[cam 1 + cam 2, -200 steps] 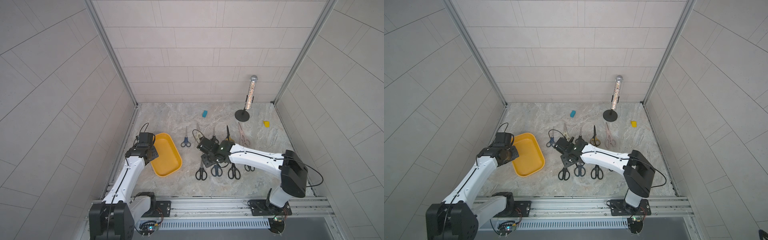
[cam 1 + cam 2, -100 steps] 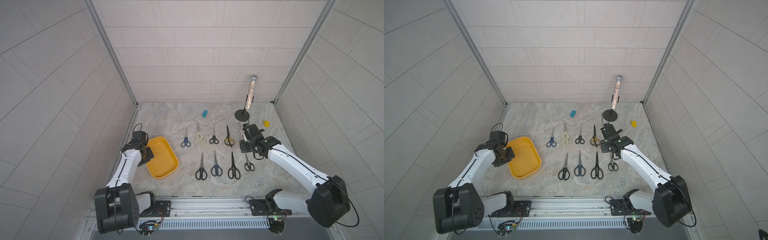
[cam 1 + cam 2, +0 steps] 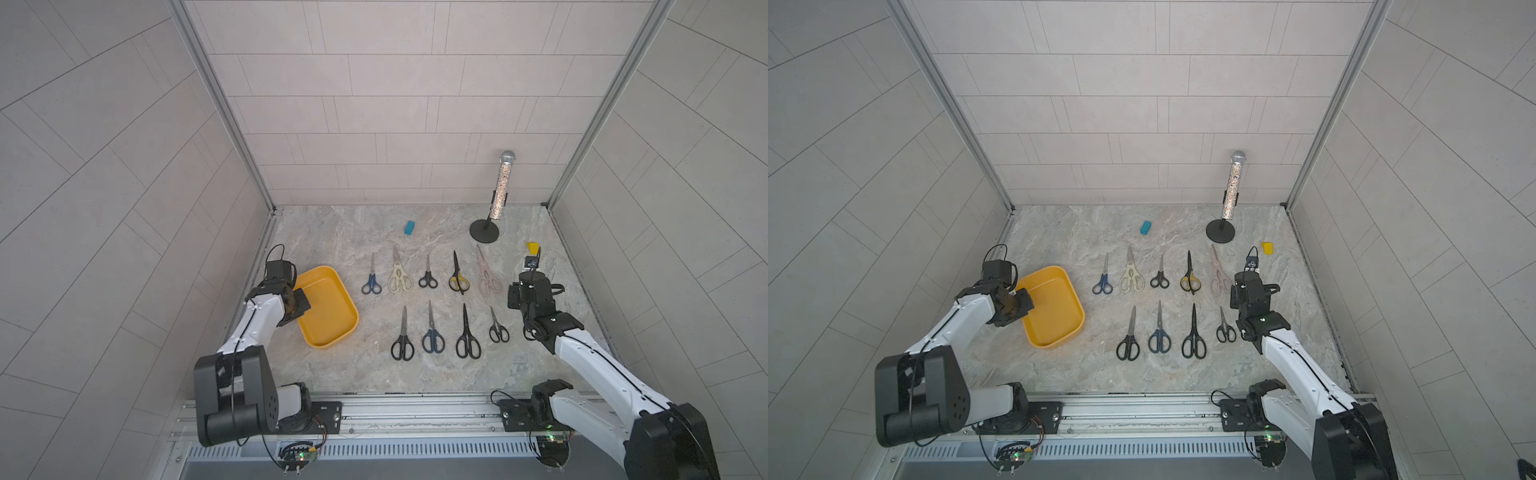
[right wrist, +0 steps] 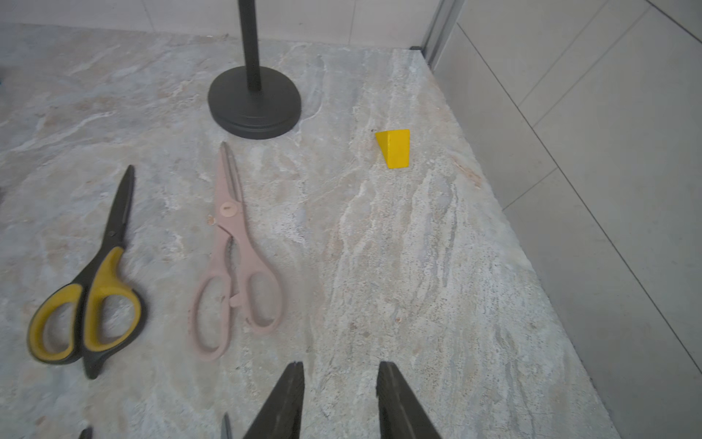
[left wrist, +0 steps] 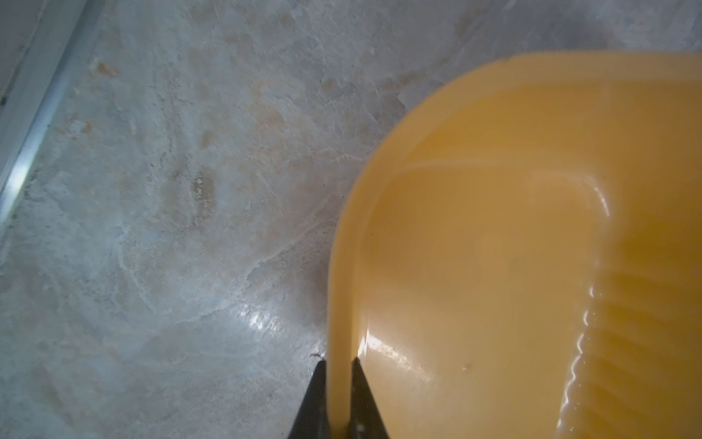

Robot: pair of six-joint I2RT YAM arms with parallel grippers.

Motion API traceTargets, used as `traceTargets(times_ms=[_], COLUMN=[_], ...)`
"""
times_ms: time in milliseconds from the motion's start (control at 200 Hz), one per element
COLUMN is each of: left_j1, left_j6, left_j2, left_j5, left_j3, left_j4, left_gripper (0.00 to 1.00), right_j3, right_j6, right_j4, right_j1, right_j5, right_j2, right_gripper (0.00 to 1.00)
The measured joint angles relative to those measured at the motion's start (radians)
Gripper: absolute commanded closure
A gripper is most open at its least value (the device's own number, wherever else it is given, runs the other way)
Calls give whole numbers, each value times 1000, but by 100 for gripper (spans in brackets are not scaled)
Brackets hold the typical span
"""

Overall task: Take the scissors out of the storage box
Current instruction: Place the storage box at the center of the board.

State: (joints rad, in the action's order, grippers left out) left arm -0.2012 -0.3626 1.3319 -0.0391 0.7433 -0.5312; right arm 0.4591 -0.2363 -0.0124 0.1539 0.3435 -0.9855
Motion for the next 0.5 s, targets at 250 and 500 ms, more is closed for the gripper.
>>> traceTargets(times_ms=[250, 500], left_j1=[-6, -5], left_j6=[-3, -2], left_j2=[97, 89], left_j5=[-8, 3], left_j3=[5, 5], left_j4=[88, 120], left_gripper=[9, 0], right_j3=[-64, -66], right_j6=[7, 92], right_j4=[354, 684], right_j1=[-50, -70], right_j5=[45, 45], right_j2=[-278, -443], right_gripper=[63, 62])
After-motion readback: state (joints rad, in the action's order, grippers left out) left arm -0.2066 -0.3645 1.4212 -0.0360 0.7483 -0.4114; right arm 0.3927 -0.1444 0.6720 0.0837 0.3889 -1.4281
